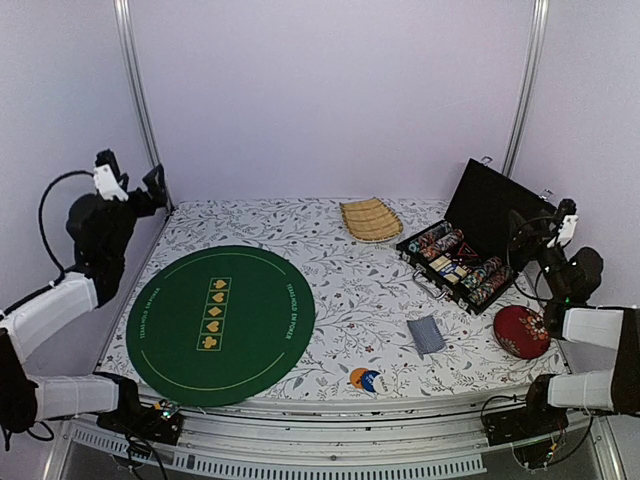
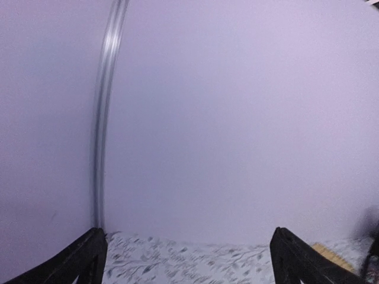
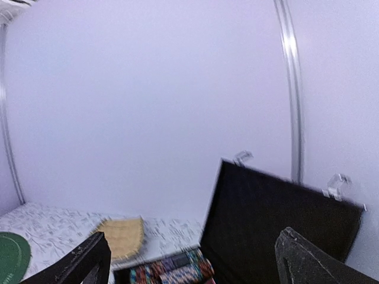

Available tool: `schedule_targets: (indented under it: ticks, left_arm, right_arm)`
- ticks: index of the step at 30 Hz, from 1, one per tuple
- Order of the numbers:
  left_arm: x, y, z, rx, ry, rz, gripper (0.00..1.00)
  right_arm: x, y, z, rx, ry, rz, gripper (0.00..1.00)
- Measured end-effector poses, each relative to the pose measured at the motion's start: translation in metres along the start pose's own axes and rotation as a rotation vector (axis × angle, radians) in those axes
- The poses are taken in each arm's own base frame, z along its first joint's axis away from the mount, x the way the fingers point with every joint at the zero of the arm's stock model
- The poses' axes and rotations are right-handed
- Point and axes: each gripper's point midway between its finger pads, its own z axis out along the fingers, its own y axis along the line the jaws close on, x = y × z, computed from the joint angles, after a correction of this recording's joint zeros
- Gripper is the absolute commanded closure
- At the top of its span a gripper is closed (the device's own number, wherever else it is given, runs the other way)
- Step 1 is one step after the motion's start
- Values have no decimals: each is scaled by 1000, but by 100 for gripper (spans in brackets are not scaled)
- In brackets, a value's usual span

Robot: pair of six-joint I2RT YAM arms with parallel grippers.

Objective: Distribute texas hold em gaming equipment
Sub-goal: Pick up the dealer button from the center of the board.

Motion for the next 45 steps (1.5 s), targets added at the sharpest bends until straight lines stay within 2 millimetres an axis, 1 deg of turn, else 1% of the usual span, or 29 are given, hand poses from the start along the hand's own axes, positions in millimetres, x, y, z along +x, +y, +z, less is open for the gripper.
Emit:
schedule_targets:
  ticks: [1,2,3,4,5,6,7,8,9,10,11,12,14,15,16,17,19,21,24,26,27,29,32,33,35,36,38,42,45]
  left_arm:
    - [-19,-23,5,57,-4,-22,2]
    - [-35,-49,8,124,4,-41,2]
    - [-47,-76,9,193,22,-59,2]
    - [-55,-102,7,264,53,-73,2]
    - [-59,-123,4,322,80,-84,2]
    - [-59,-150,-2,399,126,-91,2]
    - [-56,-169,-8,453,165,-92,2]
    - [-49,-191,-17,513,216,-88,2]
    - [-37,-212,-28,575,276,-71,2]
    - [-19,-234,-42,643,361,-41,2]
    - [-4,-248,-52,681,419,-11,2]
    - [15,-260,-62,716,490,30,2]
    - [54,-275,-82,761,631,118,2]
    - [71,-277,-89,771,687,153,2]
    - [90,-275,-97,771,749,193,2]
    - [104,-270,-103,763,800,224,2]
    - [124,-259,-112,739,863,266,2]
    - [137,-245,-121,715,904,293,2]
    - [151,-226,-135,677,959,315,2]
    - [159,-216,-138,644,988,322,2]
    - [165,-212,-140,624,1007,321,2]
    - [178,-204,-147,592,1052,315,2]
    - [202,-192,-162,559,1120,290,2]
    - [208,-189,-166,551,1138,285,2]
    - [219,-181,-176,533,1170,266,2]
    - [221,-179,-179,529,1175,256,2]
    - [217,-179,-180,530,1162,230,2]
    - [198,-185,-172,543,1094,185,2]
    - [193,-187,-169,547,1074,172,2]
  right_arm:
    - [-17,7,3,-40,-36,13,1]
    - [-35,20,8,-114,-62,39,0]
    - [-50,33,13,-189,-75,64,3]
    - [-67,49,20,-280,-78,101,3]
    - [-76,61,24,-340,-74,125,4]
    - [-83,77,28,-407,-47,164,4]
    - [-87,95,33,-468,-11,202,5]
    - [-87,113,37,-515,26,225,5]
    - [-85,137,41,-563,84,258,6]
    - [-81,156,48,-574,155,264,7]
    - [-74,197,42,-661,215,275,8]
    - [-67,219,39,-688,271,275,8]
    - [-42,264,27,-733,422,249,9]
    - [-25,281,18,-742,508,238,9]
    - [-3,296,6,-745,604,215,9]
    - [17,305,-5,-739,685,194,9]
    - [70,318,-40,-713,899,126,9]
    - [116,321,-79,-679,1098,51,8]
    - [162,313,-128,-615,1331,-33,6]
    - [186,308,-156,-575,1461,-91,2]
    - [194,306,-168,-561,1511,-114,1]
    - [205,305,-188,-553,1583,-149,1]
    - [217,309,-209,-558,1666,-184,1]
    - [220,310,-213,-561,1684,-191,0]
    - [224,315,-220,-572,1722,-212,2]
    - [225,317,-223,-576,1735,-221,5]
    - [227,319,-225,-578,1753,-236,10]
    - [231,320,-227,-572,1780,-261,24]
    - [233,321,-226,-562,1789,-274,30]
